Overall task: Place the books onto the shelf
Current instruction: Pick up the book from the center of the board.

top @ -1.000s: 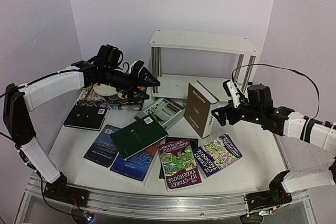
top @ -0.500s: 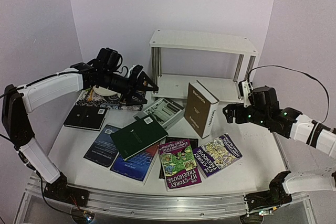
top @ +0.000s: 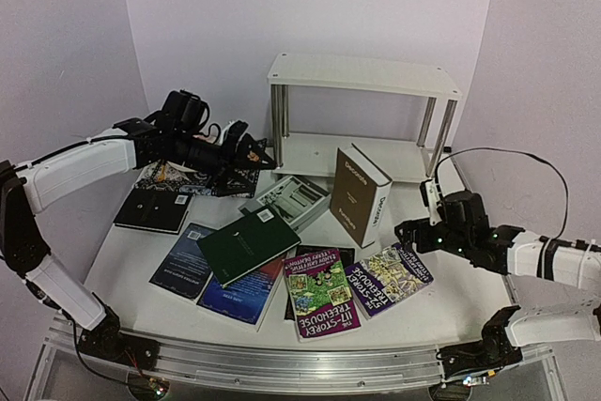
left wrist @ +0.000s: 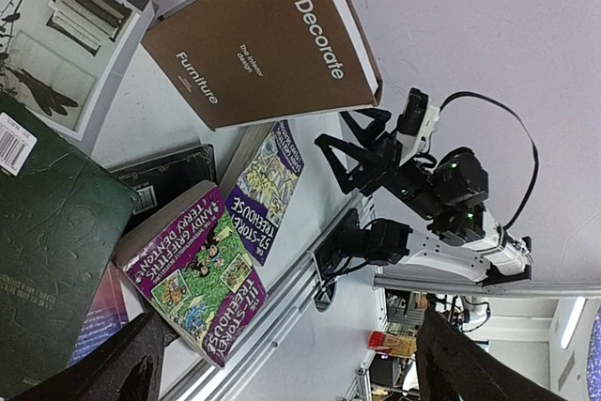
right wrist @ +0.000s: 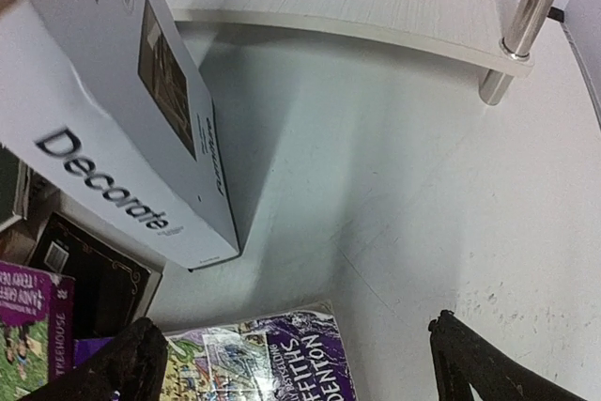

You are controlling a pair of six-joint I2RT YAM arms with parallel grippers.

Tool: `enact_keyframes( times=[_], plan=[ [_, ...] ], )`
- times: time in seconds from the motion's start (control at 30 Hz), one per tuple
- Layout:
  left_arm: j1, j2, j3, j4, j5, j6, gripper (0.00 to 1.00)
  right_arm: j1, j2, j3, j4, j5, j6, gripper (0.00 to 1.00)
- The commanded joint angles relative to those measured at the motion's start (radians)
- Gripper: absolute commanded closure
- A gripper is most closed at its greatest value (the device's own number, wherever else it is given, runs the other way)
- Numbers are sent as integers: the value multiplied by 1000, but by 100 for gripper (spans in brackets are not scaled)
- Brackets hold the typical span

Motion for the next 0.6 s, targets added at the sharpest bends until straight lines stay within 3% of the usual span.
enact_keyframes(
  times=[0.0, 0.23, 0.57],
  plan=[
    [-5, -65, 4, 5, -22, 8, 6, 5, 1, -82, 250, -27, -105, 2],
    [-5, -70, 5, -13, -46, -1, 6, 11, 118, -96, 417, -156, -172, 2],
    [-5, -67, 35, -47, -67, -7, 6, 30, 327, -15, 568, -158, -193, 2]
  ],
)
